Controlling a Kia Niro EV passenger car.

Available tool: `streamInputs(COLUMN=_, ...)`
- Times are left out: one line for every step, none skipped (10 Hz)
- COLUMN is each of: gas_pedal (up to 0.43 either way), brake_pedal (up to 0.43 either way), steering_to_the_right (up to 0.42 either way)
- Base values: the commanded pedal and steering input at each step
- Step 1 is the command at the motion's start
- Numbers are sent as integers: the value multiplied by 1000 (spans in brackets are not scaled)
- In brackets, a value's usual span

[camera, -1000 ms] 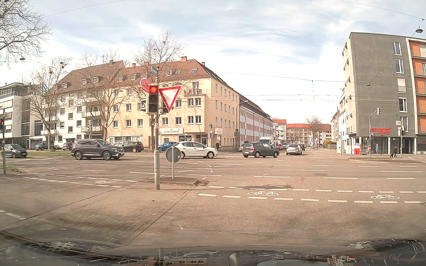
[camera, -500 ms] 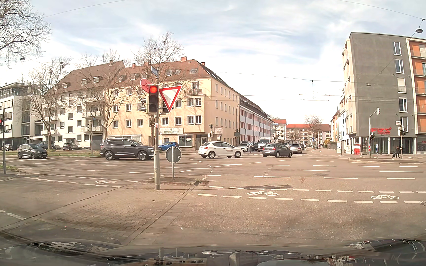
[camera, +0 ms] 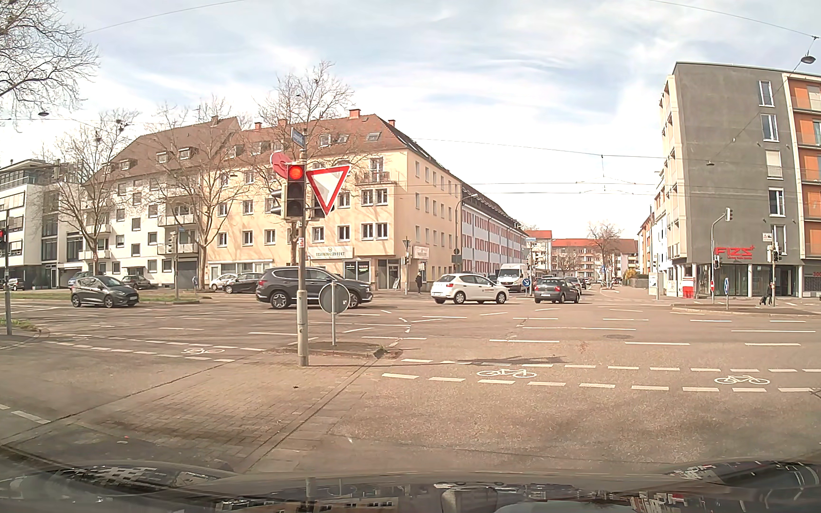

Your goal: Follow the waypoints while adhering to traffic rules and regulations

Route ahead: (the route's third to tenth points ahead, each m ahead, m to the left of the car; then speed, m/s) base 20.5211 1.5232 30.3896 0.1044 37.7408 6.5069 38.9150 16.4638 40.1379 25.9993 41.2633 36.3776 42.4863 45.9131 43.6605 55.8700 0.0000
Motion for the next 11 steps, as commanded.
streamInputs(gas_pedal=0, brake_pedal=305, steering_to_the_right=6)
streamInputs(gas_pedal=0, brake_pedal=305, steering_to_the_right=6)
streamInputs(gas_pedal=0, brake_pedal=311, steering_to_the_right=6)
streamInputs(gas_pedal=0, brake_pedal=305, steering_to_the_right=6)
streamInputs(gas_pedal=0, brake_pedal=305, steering_to_the_right=6)
streamInputs(gas_pedal=0, brake_pedal=311, steering_to_the_right=6)
streamInputs(gas_pedal=0, brake_pedal=305, steering_to_the_right=6)
streamInputs(gas_pedal=0, brake_pedal=305, steering_to_the_right=6)
streamInputs(gas_pedal=0, brake_pedal=305, steering_to_the_right=6)
streamInputs(gas_pedal=0, brake_pedal=305, steering_to_the_right=6)
streamInputs(gas_pedal=0, brake_pedal=305, steering_to_the_right=6)
